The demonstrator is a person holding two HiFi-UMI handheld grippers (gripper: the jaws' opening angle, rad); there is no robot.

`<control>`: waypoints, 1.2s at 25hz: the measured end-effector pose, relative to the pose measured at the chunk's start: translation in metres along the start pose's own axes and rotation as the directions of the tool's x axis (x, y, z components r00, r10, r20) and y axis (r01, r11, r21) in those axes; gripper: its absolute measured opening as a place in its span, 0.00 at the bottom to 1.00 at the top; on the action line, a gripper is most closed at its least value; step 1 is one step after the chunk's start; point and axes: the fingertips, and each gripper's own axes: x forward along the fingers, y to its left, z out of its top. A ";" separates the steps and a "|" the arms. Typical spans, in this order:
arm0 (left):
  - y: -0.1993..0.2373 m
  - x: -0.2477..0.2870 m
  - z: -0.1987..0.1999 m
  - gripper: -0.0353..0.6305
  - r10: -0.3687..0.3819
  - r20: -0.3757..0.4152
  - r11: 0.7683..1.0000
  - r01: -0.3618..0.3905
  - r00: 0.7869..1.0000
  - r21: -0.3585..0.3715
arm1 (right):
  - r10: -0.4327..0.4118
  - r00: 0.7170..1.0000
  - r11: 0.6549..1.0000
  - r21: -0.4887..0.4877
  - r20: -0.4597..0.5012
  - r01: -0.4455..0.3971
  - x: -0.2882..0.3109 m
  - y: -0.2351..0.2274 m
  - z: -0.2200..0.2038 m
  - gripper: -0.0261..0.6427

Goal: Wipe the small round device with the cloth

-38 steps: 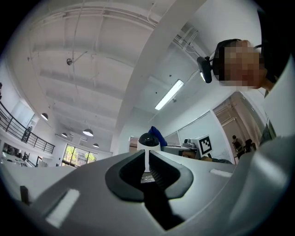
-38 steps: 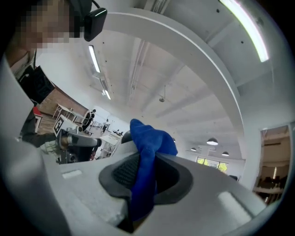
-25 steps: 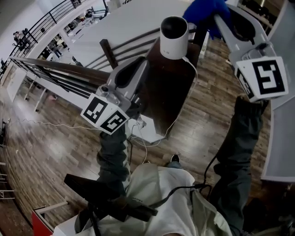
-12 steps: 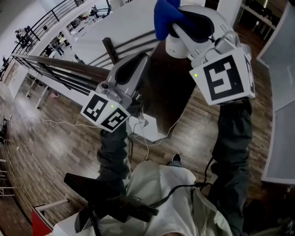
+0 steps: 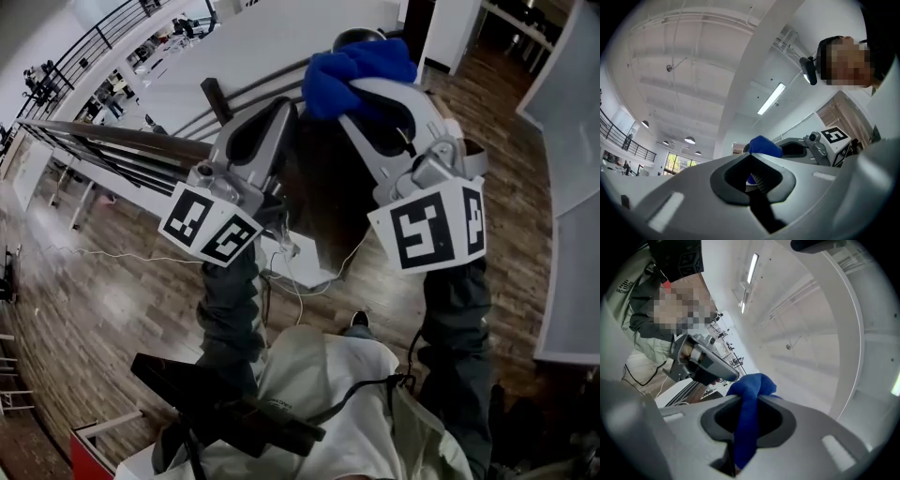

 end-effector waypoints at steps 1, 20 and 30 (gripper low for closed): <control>0.000 0.001 0.000 0.06 -0.003 0.001 1.000 0.003 1.000 -0.001 | 0.017 1.000 1.000 0.006 -0.016 -0.017 0.000 0.006 -0.003 0.15; 0.013 0.004 0.010 0.06 0.011 0.004 1.000 -0.011 1.000 0.010 | -0.229 0.973 0.866 0.460 0.016 0.196 -0.028 -0.093 -0.011 0.15; 0.012 0.004 0.000 0.06 -0.003 -0.007 1.000 0.003 1.000 -0.009 | -0.096 0.993 0.853 0.508 -0.070 0.119 -0.029 -0.032 -0.045 0.15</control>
